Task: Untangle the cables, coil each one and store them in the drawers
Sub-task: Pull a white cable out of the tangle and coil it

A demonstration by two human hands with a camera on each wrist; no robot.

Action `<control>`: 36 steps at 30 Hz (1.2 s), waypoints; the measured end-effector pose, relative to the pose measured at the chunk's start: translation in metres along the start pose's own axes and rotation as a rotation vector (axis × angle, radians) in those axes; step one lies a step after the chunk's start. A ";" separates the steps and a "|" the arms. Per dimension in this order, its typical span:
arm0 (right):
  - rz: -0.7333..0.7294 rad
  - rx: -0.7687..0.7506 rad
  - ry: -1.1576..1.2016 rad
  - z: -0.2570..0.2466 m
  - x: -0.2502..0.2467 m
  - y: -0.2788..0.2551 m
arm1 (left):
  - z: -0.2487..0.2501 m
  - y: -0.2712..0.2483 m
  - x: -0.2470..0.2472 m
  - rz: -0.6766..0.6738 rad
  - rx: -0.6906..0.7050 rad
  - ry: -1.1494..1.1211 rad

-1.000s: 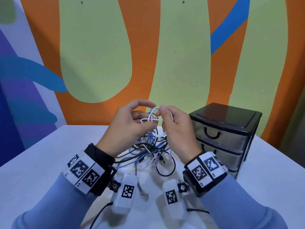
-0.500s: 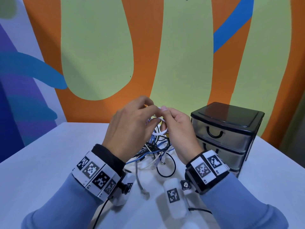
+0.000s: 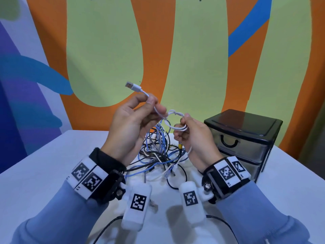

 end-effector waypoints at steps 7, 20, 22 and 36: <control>-0.106 0.326 0.423 -0.005 0.013 -0.014 | -0.013 0.006 -0.010 -0.004 -0.186 0.152; -0.219 0.333 0.509 -0.014 0.017 -0.021 | -0.015 -0.005 -0.001 -0.225 -0.095 0.324; -0.159 0.301 0.479 -0.010 0.013 -0.017 | -0.014 -0.011 0.005 -0.329 -0.064 0.369; -0.204 0.229 0.385 -0.014 0.017 -0.027 | -0.006 -0.013 0.009 -0.307 0.320 0.581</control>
Point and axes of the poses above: each hand's wrist, its own y-axis towards the middle knuckle, its own x-axis out of the palm, z = x × y, the point moved 7 cm from there along y, towards the middle knuckle, and after that the axes turned 15 degrees about z, right-handed, at the moved point
